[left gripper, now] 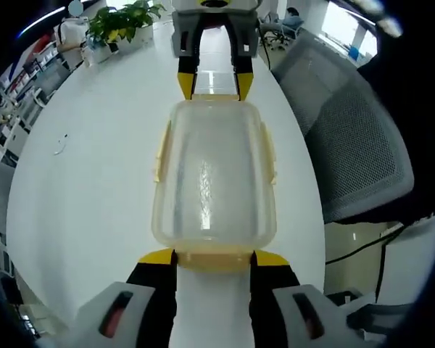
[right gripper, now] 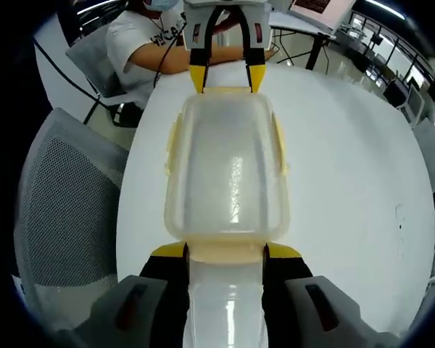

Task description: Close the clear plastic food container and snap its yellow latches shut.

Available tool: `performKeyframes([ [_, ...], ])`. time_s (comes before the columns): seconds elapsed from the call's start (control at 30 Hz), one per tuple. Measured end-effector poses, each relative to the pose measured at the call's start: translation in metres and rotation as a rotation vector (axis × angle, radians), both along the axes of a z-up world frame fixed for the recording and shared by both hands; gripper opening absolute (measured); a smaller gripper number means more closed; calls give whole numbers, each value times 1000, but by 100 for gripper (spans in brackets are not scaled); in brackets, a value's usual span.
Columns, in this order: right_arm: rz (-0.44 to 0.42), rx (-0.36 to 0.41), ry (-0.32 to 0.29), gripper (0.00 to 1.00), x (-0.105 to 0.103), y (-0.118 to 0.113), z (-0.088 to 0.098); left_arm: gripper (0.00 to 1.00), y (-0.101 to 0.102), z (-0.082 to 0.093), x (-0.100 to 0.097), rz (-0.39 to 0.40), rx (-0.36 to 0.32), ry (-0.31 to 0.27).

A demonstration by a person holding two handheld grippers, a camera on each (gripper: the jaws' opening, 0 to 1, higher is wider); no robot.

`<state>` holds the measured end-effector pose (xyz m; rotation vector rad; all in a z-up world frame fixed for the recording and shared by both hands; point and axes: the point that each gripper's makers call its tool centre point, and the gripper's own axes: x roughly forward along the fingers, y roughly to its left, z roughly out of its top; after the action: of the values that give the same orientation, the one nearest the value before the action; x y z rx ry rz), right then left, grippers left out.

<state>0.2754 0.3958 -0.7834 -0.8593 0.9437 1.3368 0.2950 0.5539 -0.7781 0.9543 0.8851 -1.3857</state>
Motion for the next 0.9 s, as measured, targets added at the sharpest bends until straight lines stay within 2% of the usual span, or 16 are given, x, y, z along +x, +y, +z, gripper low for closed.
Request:
performKeyframes([
  [0.43,10,-4,-13,35,3,-9,4,34,-8,5,1,8,-3,-9],
  [0.9,30,11,-18,35,3,-39,9,34,-39,11,-4,35,1,-11],
])
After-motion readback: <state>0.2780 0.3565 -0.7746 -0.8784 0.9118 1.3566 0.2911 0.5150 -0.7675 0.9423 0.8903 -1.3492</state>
